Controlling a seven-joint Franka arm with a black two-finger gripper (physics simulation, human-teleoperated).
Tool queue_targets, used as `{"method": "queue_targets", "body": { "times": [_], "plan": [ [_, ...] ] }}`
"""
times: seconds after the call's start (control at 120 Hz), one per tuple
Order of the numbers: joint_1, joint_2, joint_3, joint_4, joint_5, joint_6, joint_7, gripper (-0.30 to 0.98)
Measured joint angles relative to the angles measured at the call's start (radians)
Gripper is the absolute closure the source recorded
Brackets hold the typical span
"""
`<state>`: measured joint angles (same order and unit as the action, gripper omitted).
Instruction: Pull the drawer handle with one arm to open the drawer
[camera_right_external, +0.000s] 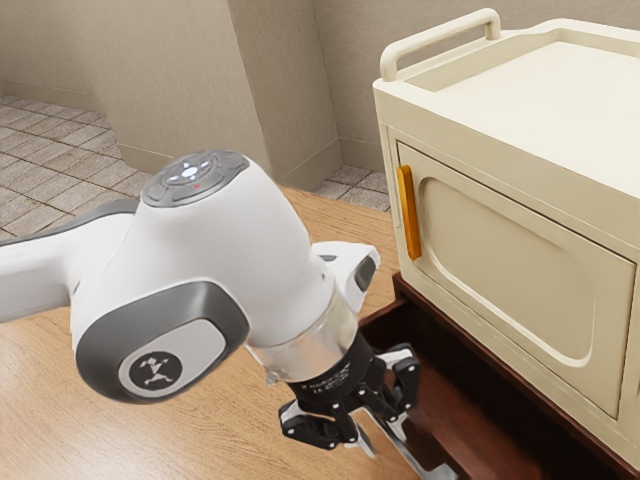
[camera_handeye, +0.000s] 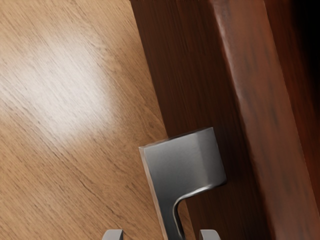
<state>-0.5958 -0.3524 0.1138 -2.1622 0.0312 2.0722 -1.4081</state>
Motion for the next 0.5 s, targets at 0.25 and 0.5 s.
{"method": "queue_targets", "body": {
  "times": [0.25, 0.5],
  "plan": [
    [-0.004, -0.037, -0.001, -0.047, 0.000, 0.014, 0.002, 0.57],
    [-0.006, -0.072, 0.000, -0.080, 0.005, 0.036, 0.004, 0.57]
  ]
}}
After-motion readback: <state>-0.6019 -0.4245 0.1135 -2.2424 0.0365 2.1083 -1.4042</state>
